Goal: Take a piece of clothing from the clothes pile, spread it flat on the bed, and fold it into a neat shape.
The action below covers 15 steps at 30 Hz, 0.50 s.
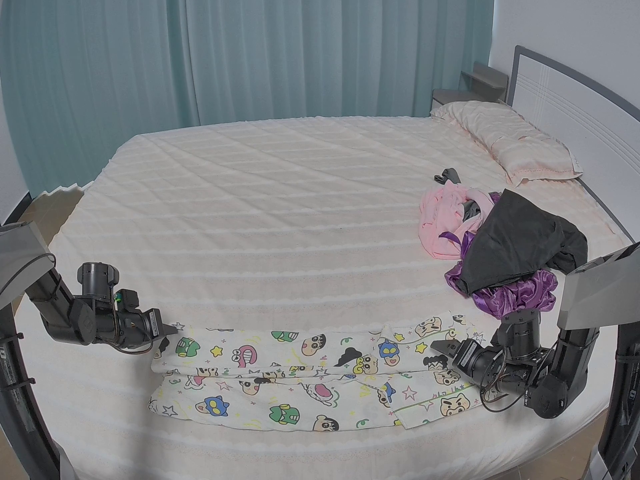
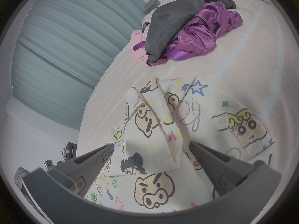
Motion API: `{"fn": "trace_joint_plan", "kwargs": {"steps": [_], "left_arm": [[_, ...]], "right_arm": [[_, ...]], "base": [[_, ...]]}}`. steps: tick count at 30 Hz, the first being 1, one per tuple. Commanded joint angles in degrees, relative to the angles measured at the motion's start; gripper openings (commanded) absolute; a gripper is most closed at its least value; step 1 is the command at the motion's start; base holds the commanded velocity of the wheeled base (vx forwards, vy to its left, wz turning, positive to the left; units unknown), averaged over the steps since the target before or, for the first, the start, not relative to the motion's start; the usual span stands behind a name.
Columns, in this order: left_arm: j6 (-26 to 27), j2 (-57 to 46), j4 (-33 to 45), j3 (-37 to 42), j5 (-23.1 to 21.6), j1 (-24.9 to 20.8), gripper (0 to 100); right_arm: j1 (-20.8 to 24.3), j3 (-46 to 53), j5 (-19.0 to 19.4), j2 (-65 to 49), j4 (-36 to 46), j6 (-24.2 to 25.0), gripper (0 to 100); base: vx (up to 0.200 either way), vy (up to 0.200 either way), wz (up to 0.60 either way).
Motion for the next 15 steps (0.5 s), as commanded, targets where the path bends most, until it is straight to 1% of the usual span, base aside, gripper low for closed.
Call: {"fn": "trace_joint_plan", "kwargs": {"steps": [1, 2, 3, 4, 6, 15], "left_arm": [[-0.98, -0.97, -0.05, -0.67, 0.15, 0.06, 0], [-2.47, -1.23, -0.05, -1.02, 0.15, 0.06, 0], [-2.83, -1.32, -0.05, -1.11, 0.15, 0.06, 0], [-4.67, -1.41, -0.14, -1.55, 0.15, 0.06, 0], [-6.17, -1.15, -0.23, -2.07, 0.15, 0.06, 0], [-6.43, 1.32, -0.32, -2.43, 0.33, 0.15, 0]], "right_arm": [[0.04, -0.03, 0.02, 0.13, -0.04, -0.02, 100], [0.04, -0.03, 0.02, 0.13, -0.04, -0.11, 100], [0.04, -0.03, 0.02, 0.13, -0.04, -0.02, 100], [0.04, -0.03, 0.02, 0.13, -0.04, -0.02, 100], [0.04, -0.03, 0.02, 0.31, -0.04, -0.02, 100], [0.04, -0.03, 0.02, 0.40, -0.04, -0.02, 100]], "base": [[0.000, 0.000, 0.00], [0.000, 0.000, 0.00], [0.000, 0.000, 0.00], [0.000, 0.000, 0.00], [0.000, 0.000, 0.00], [0.000, 0.000, 0.00]]}}
